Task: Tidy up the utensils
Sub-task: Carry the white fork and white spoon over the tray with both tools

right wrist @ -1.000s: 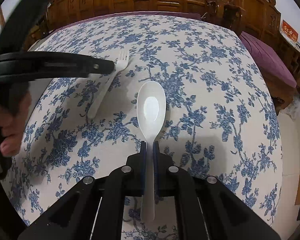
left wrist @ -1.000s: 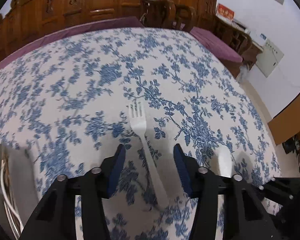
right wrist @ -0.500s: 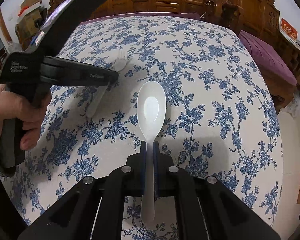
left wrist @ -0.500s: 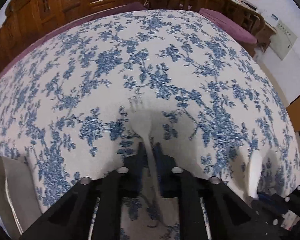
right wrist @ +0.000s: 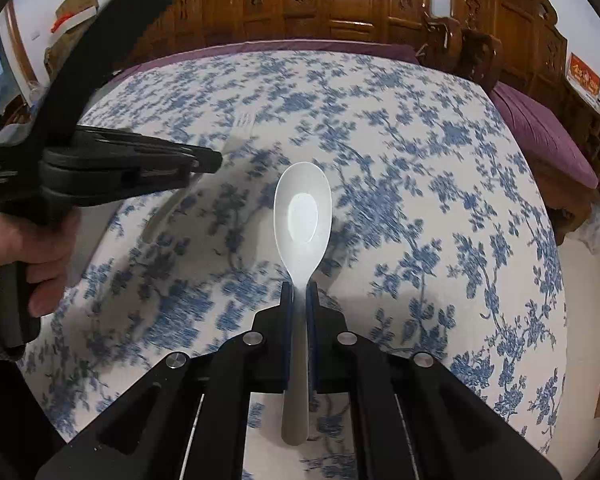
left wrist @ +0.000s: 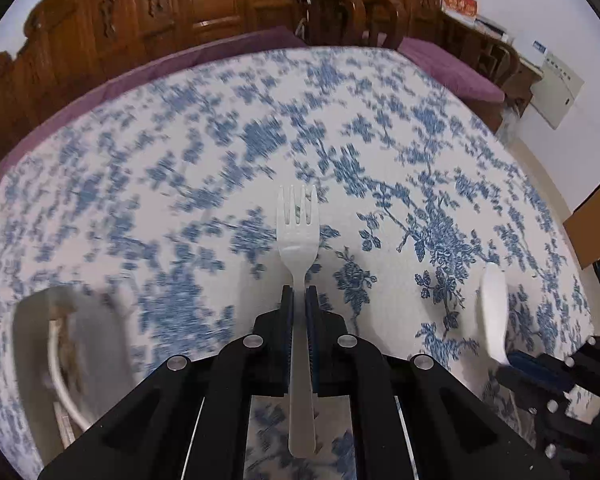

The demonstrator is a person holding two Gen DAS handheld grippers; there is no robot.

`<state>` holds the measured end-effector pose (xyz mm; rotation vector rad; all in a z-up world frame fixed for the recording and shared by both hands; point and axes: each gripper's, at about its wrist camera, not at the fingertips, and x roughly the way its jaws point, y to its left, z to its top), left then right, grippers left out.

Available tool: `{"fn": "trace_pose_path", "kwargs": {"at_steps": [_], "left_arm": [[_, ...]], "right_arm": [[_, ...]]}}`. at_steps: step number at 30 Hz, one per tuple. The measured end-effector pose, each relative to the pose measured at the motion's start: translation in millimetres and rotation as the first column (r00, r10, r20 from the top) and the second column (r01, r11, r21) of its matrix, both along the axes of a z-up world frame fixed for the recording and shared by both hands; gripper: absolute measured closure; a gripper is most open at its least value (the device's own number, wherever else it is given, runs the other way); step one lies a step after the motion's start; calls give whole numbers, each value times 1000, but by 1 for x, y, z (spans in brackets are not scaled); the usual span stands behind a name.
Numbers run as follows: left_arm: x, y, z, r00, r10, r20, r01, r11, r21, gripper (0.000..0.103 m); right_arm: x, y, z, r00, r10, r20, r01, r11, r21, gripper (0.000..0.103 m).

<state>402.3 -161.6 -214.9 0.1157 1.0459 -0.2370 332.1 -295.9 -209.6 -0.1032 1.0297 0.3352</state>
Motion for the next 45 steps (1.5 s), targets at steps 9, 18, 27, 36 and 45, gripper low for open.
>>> {"fn": "trace_pose_path", "kwargs": {"at_steps": [9,18,27,36,45], "left_arm": [[-33,43,54,996,14,93,-13,1000,-9,98],[-60,88,79,991,47,129,-43,999,-33,97],[-79,143,79,987,102,128,-97,994,-44,97],[-71,190,54,985,153,78,-148,987,-64,97],[-69,205,29,985,169,43,-165,982,-87,97]], "right_arm": [[-9,34,34,998,30,51,-31,1000,5,95],[-29,75,64,993,69,94,-68,998,-17,95],[-32,123,74,986,126,109,-125,992,-14,95],[-23,169,70,979,175,108,-176,984,4,95],[-12,199,67,974,201,106,-203,979,13,95]]}}
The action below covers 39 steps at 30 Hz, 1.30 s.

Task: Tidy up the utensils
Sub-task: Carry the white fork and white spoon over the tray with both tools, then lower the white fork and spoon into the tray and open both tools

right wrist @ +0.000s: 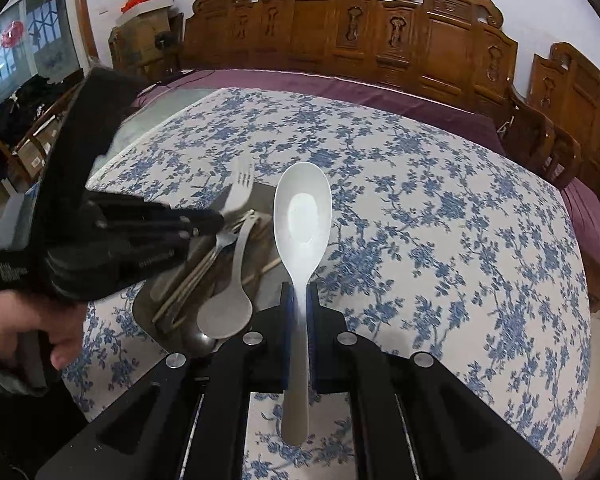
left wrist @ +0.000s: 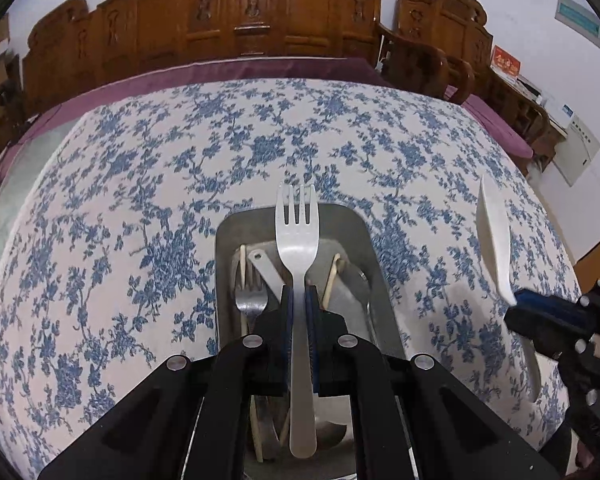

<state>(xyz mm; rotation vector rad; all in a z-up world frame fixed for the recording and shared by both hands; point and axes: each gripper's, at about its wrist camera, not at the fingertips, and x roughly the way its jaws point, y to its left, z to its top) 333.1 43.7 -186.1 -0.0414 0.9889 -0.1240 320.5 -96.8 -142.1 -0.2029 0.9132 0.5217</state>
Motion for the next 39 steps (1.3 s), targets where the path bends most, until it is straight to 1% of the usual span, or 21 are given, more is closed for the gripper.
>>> {"fn": "trace_pose_path", "kwargs": {"at_steps": [4,7,9,11,12,15,17,22,26,30,36,39], "left_arm": [[-2,6,-12,1000,7,-24,-7,1000,-18,97],[-6,10,-12,1000,9,-25,-10,1000,-29,97],[-10,14,-10,1000,6,-20,-7,999,-32,95],[-15,18,-5,1000,6,-6,-6,1000,-25,80],[-18,20,-2,1000,7,4,-7,1000,-17,78],[-24,28,4,1000,12,21,-12,1000,-1,76],[-30,38,9,999,26,34,-27,1000,6,73],[-43,55,16,997,50,53,-51,998,21,71],[-48,65,21,995,71,72,-73,997,32,70],[-50,70,22,994,74,77,-78,996,41,70],[-56,72,23,993,75,88,-79,996,45,70],[-57,71,23,993,71,90,-75,996,45,70]], "right_arm": [[3,6,-3,1000,-1,-4,1,1000,7,95],[5,9,-6,1000,-3,-13,3,1000,17,95],[8,11,-8,1000,-2,-25,4,999,44,95],[12,14,-10,999,-5,-34,7,998,61,95],[14,16,-11,999,-5,-37,7,998,67,95],[21,28,-14,999,-3,-42,6,996,92,95],[24,37,-16,999,2,-49,3,993,114,95],[27,65,-23,998,28,-51,-21,990,137,95],[33,78,-34,997,17,-74,-5,988,152,95],[38,81,-47,995,-6,-97,20,989,145,95],[41,83,-59,994,0,-111,13,993,118,94],[40,82,-61,994,-5,-113,21,990,142,94]]}}
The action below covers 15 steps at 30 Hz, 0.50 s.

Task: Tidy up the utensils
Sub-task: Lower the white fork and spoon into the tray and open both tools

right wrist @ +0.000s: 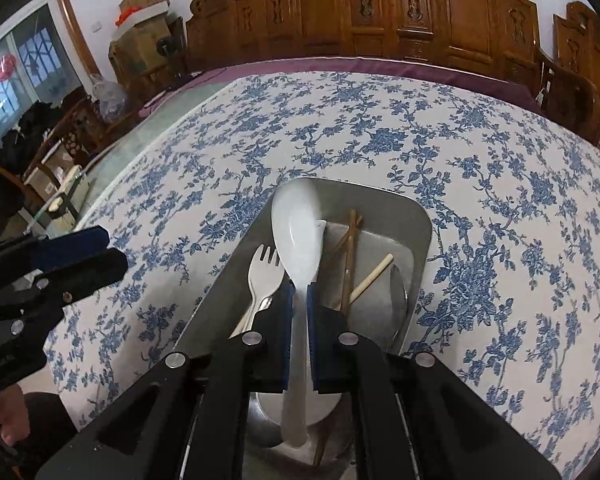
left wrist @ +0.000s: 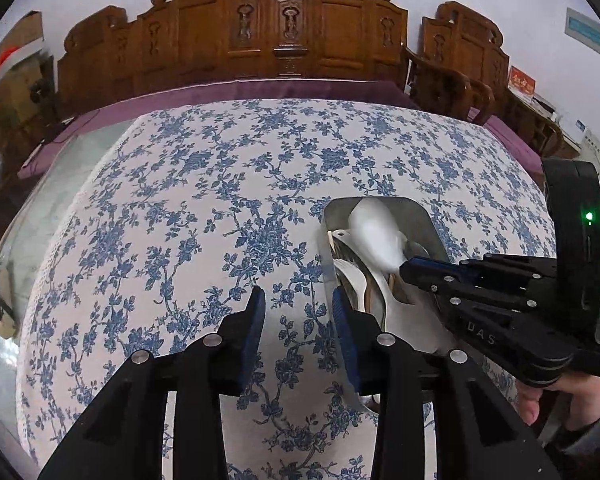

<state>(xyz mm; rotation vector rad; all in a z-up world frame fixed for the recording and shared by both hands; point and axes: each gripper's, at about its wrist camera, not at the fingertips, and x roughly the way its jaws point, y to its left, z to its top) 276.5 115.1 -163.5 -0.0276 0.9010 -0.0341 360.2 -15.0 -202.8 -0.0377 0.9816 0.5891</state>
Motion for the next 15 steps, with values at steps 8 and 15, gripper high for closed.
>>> {"fn": "trace_pose_path", "kwargs": {"at_steps": [8,15], "left_arm": [[0,1,-2,1000,6,3,-6,1000,-4,66],[-4,-2,0,999,15,33,-15,1000,-1,37]], "right_arm": [[-5,-8,0,1000,-14,17,14,1000,-6,94],[-19,-28,23,990,-75,121,77,997,-12,25]]}}
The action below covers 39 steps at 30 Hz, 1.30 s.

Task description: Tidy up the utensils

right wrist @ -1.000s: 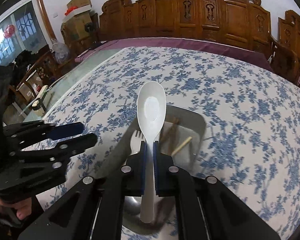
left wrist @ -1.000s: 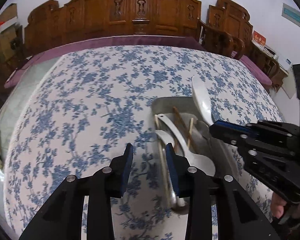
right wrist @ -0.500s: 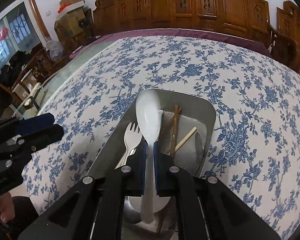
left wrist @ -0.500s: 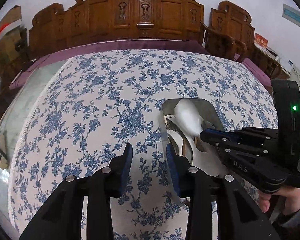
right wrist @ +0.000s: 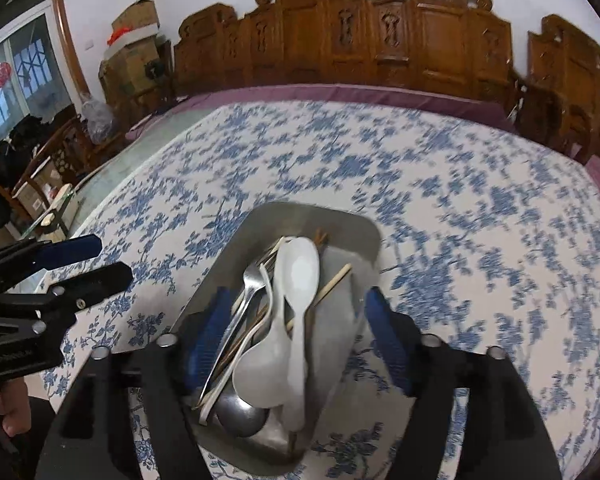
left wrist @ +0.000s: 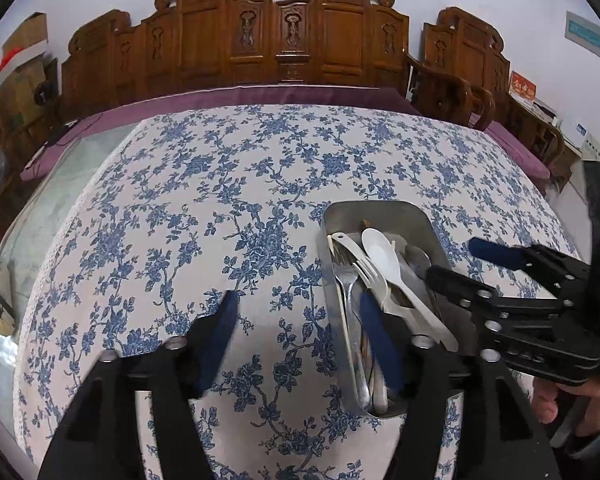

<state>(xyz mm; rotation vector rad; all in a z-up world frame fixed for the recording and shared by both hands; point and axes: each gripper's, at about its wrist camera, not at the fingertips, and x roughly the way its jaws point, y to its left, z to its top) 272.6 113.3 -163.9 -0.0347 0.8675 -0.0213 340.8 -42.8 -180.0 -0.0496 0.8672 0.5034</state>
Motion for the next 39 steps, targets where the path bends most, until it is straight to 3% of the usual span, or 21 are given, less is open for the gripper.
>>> {"fn": "trace_pose_path", "kwargs": {"at_steps": [4,8,25,33,39], "left_arm": [[-4,-5,5,1000,8,23,-8,1000,12,16],[-11,-12,11,999,18,45,-19,1000,19,8],[-87,-63,49,996,9,85,-11,1000,21,8],[-124,-82,86,990,-3,143,-3,999,47,8],[-151,-92,128,967,-20,252,10,999,39,8]], "right_arm": [[-11,-15,13,999,-27,36,27,1000,-2,4],[-26,-35,22,997,-66,24,66,998,10,2],[-135,-134,76,970,-210,122,208,978,27,2],[-172,-150,115,953,-233,191,223,972,75,2],[-196,-157,157,929,-250,273,227,967,112,2]]}}
